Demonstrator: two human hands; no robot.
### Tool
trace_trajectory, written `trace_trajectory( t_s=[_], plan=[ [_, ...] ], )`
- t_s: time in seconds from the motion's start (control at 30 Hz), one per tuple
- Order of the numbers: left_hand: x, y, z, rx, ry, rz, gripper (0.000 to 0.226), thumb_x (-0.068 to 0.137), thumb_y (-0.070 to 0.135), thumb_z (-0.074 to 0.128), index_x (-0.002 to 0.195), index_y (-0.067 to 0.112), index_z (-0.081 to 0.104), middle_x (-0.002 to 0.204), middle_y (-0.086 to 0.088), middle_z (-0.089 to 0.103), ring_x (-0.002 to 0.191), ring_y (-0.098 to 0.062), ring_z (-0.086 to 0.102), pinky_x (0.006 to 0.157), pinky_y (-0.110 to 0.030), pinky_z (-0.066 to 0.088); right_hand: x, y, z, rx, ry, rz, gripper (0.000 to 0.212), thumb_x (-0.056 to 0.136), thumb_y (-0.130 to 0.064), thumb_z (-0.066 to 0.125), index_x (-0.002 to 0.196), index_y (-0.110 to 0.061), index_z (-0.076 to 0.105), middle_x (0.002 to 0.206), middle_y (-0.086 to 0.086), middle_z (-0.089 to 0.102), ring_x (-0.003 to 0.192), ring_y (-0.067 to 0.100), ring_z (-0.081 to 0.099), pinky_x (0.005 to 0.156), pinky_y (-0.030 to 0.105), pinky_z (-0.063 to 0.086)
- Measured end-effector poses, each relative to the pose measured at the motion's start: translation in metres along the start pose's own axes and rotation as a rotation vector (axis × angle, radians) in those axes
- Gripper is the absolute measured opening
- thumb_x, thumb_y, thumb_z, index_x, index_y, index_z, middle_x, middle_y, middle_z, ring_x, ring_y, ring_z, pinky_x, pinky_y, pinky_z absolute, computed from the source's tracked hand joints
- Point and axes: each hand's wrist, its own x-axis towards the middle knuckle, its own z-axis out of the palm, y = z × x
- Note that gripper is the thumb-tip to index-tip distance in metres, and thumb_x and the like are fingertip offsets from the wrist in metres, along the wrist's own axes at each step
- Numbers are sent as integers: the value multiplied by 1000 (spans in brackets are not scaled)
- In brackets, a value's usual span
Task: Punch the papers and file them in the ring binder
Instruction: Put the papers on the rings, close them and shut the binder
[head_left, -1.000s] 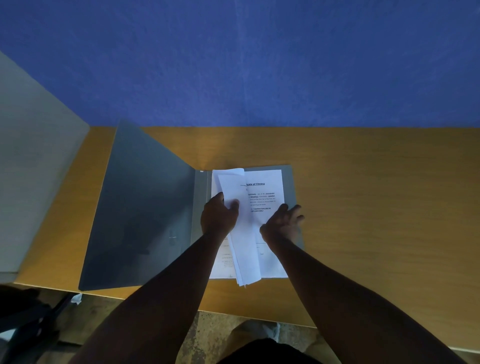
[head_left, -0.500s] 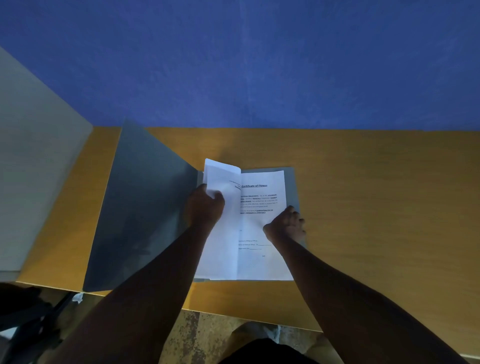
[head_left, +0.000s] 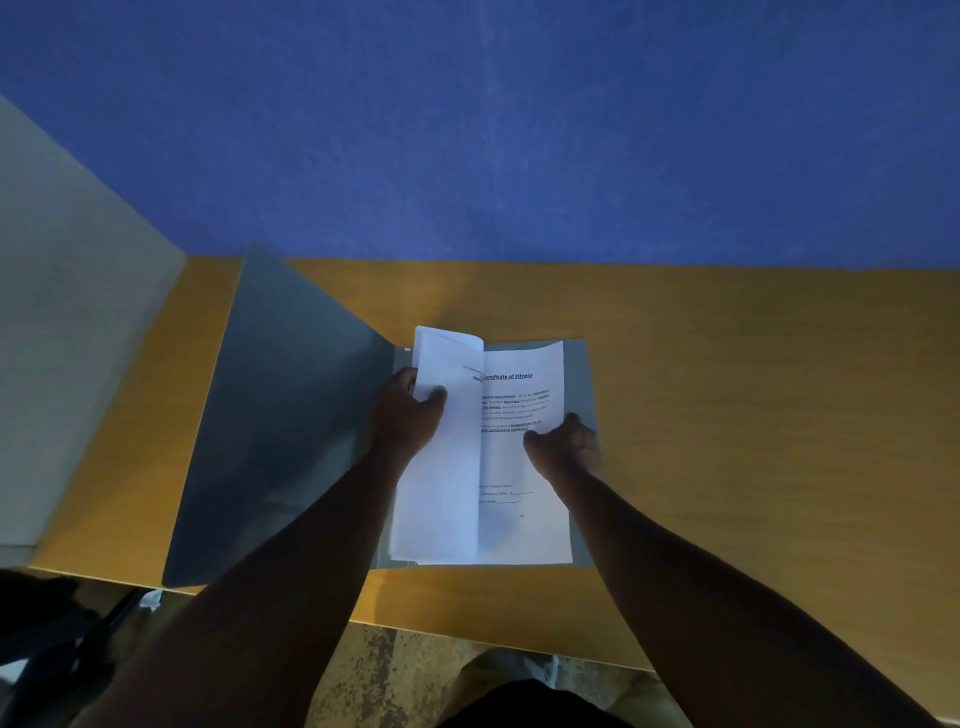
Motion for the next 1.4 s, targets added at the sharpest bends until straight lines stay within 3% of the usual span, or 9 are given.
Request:
trace_trajectory(
  t_s=[0.13, 0.27, 0.4, 0.6, 0.77, 1.03, 1.2, 1.3, 1.4],
  plan=[
    [-4, 4, 8, -121, -49, 8, 30, 84, 23, 71, 111, 15, 62, 95, 3, 68, 84, -16, 66, 69, -25, 50, 3, -5, 4, 100, 13, -45, 47, 89, -53, 52, 107, -11, 62, 113, 8, 67, 105, 31, 63, 86, 33, 50],
    [-6, 4, 13, -117, -118, 47, 26, 86, 31, 71, 109, 19, 65, 98, 5, 69, 88, -14, 66, 77, -30, 54, -2, -13, -2, 260, -27, -155, 61, 92, -65, 40, 69, -11, 56, 71, 3, 60, 77, 25, 60, 69, 28, 41],
    [-6, 1, 16, -93, -115, 50, 22, 89, 36, 65, 105, 21, 67, 96, 3, 69, 90, -18, 66, 74, -30, 51, -11, -23, -5, 558, -253, -156, 61, 93, -65, 40, 83, -12, 70, 76, 1, 73, 55, 17, 66, 50, 22, 47],
    [-11, 5, 16, -168, -87, 32, 36, 101, 46, 48, 81, 20, 64, 72, 5, 61, 74, -16, 58, 66, -28, 40, -15, -25, -1, 552, -326, -245, 56, 94, -61, 41, 94, -14, 71, 88, 0, 76, 60, 18, 71, 50, 21, 48],
    [-10, -1, 16, -114, -85, 85, 33, 94, 39, 62, 113, 11, 68, 107, -3, 72, 96, -22, 67, 84, -36, 55, -14, -18, 1, 524, -341, -280, 49, 95, -58, 45, 99, -16, 71, 94, -3, 76, 62, 14, 72, 51, 14, 47],
    [-6, -4, 14, -95, -20, 70, 37, 93, 30, 64, 127, 17, 57, 122, -4, 67, 101, -23, 66, 90, -43, 57, -6, -16, 13, 315, -274, -386, 33, 89, -53, 58, 96, -22, 69, 98, -6, 73, 88, 13, 70, 85, 30, 56],
    [-8, -2, 14, -181, -42, 97, 48, 91, 36, 65, 136, 28, 49, 111, 5, 69, 95, -16, 69, 84, -38, 58, -4, -13, 11, 340, -218, -363, 27, 88, -49, 62, 97, -24, 67, 98, -7, 71, 87, 14, 70, 78, 27, 55],
    [-12, 2, 17, -268, -93, 97, 57, 92, 45, 62, 143, 32, 40, 100, 17, 68, 77, -9, 73, 76, -41, 61, 0, -11, 8, 417, -190, -297, 23, 89, -49, 60, 87, -27, 66, 89, -7, 73, 80, 15, 71, 77, 33, 58],
    [-15, 9, 17, -226, -116, 120, 59, 94, 53, 57, 144, 28, 39, 96, 12, 73, 67, -7, 73, 72, -35, 62, 2, -7, 0, 446, -128, -259, 28, 92, -48, 55, 80, -25, 64, 78, -6, 70, 74, 17, 68, 66, 32, 56]
  ],
)
